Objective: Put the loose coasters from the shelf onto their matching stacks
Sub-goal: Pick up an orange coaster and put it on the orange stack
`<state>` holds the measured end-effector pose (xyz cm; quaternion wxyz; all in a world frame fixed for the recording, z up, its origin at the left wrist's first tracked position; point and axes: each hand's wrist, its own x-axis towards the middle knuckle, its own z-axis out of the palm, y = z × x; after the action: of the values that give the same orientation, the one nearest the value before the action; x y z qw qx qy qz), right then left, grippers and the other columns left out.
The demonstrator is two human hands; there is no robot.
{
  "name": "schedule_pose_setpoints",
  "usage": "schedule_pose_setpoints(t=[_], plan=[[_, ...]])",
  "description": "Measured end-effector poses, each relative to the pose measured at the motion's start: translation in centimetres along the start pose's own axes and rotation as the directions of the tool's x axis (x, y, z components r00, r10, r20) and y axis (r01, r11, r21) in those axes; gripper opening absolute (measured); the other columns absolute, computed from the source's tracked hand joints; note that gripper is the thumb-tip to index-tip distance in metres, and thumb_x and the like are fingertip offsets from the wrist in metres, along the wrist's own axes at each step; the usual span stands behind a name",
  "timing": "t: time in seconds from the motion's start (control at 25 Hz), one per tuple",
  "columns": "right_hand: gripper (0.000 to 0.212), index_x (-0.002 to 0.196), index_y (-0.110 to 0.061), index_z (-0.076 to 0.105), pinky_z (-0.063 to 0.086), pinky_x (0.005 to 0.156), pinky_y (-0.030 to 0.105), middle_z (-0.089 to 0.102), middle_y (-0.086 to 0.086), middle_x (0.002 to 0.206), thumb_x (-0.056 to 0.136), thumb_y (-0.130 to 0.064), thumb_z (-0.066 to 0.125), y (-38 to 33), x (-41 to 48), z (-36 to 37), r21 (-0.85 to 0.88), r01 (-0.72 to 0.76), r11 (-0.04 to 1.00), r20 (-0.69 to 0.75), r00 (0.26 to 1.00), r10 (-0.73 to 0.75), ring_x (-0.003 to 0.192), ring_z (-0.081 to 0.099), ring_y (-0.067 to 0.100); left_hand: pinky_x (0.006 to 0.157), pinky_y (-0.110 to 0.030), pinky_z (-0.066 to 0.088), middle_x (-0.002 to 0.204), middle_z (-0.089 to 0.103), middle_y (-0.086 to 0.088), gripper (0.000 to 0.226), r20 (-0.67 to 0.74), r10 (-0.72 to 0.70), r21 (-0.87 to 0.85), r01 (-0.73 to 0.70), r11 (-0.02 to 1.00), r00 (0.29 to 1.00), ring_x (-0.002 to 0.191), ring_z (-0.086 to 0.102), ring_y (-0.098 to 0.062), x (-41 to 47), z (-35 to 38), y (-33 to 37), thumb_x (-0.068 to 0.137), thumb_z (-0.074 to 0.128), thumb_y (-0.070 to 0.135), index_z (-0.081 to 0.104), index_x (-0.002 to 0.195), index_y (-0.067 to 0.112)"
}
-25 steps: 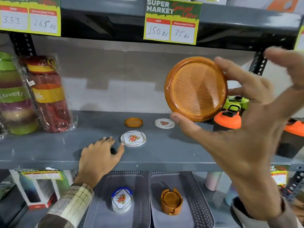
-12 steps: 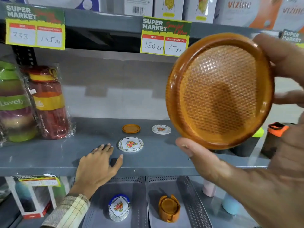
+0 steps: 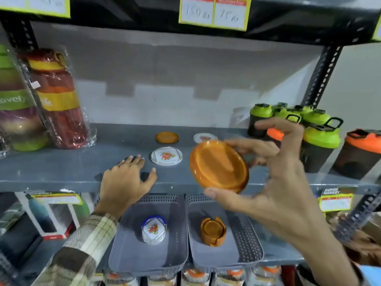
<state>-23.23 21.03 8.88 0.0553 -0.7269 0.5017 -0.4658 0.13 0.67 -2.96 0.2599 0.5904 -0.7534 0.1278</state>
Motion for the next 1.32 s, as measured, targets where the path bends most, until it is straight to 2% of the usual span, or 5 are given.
schedule_pose_setpoints(t=[0.28, 0.56, 0.68, 0.92, 1.32], plan=[[0.084, 0.104, -0.039, 0.033, 0.045, 0.085, 0.007, 0.07, -0.021, 0.112, 0.051, -0.057, 0.095, 11.5, -7.7, 7.7, 0.0, -0.415, 0.91, 0.28, 0.874, 0.398, 0.109, 0.061, -0.009, 0.078, -0.045, 0.054, 0.126, 0.067, -0.004, 0.067, -0.012, -0.008, 0.014, 0.008, 1.0, 1.0, 0.114, 0.064, -0.026, 0.3, 0.3, -0.2, 0.082, 0.034, 0.062, 0.07, 0.118, 0.018], [0.078, 0.099, -0.027, 0.035, 0.05, 0.069, 0.012, 0.067, -0.003, 0.105, 0.056, -0.043, 0.098, 26.6, -10.6, 15.6, -0.084, -0.703, 0.706, 0.14, 0.693, 0.707, 0.09, 0.068, 0.009, 0.078, -0.044, 0.052, 0.128, 0.066, -0.001, 0.068, -0.043, -0.048, 0.003, 0.048, 0.999, 0.998, 0.118, 0.062, -0.023, 0.3, 0.5, -0.2, 0.079, 0.033, 0.061, 0.07, 0.118, 0.021], [0.079, 0.104, -0.024, 0.033, 0.048, 0.07, 0.032, 0.064, -0.001, 0.099, 0.059, -0.045, 0.095, 29.7, -9.9, 17.7, -0.18, -0.743, 0.644, 0.119, 0.634, 0.764, 0.084, 0.063, 0.022, 0.076, -0.044, 0.052, 0.129, 0.066, -0.001, 0.068, -0.055, -0.055, 0.007, 0.055, 0.998, 0.997, 0.118, 0.062, -0.024, 0.3, 0.4, 0.0, 0.078, 0.032, 0.061, 0.071, 0.118, 0.022], [0.075, 0.103, -0.028, 0.029, 0.043, 0.089, 0.041, 0.049, 0.003, 0.108, 0.062, -0.05, 0.087, 32.8, -8.8, 19.9, -0.315, -0.738, 0.596, 0.152, 0.581, 0.8, 0.109, 0.054, 0.034, 0.074, -0.044, 0.053, 0.125, 0.067, -0.002, 0.065, -0.082, -0.058, -0.004, 0.058, 0.998, 0.995, 0.117, 0.063, -0.022, 0.4, 0.4, 0.1, 0.078, 0.035, 0.059, 0.073, 0.114, 0.021], [0.073, 0.115, -0.02, 0.039, 0.029, 0.106, 0.046, 0.057, 0.003, 0.113, 0.069, -0.052, 0.086, 34.1, -9.2, 21.3, -0.314, -0.722, 0.616, 0.109, 0.617, 0.779, 0.125, 0.049, 0.032, 0.072, -0.044, 0.054, 0.123, 0.068, -0.002, 0.062, -0.09, -0.04, 0.01, 0.041, 0.999, 0.995, 0.115, 0.064, -0.022, 0.3, 0.4, 0.1, 0.079, 0.038, 0.057, 0.073, 0.114, 0.02]])
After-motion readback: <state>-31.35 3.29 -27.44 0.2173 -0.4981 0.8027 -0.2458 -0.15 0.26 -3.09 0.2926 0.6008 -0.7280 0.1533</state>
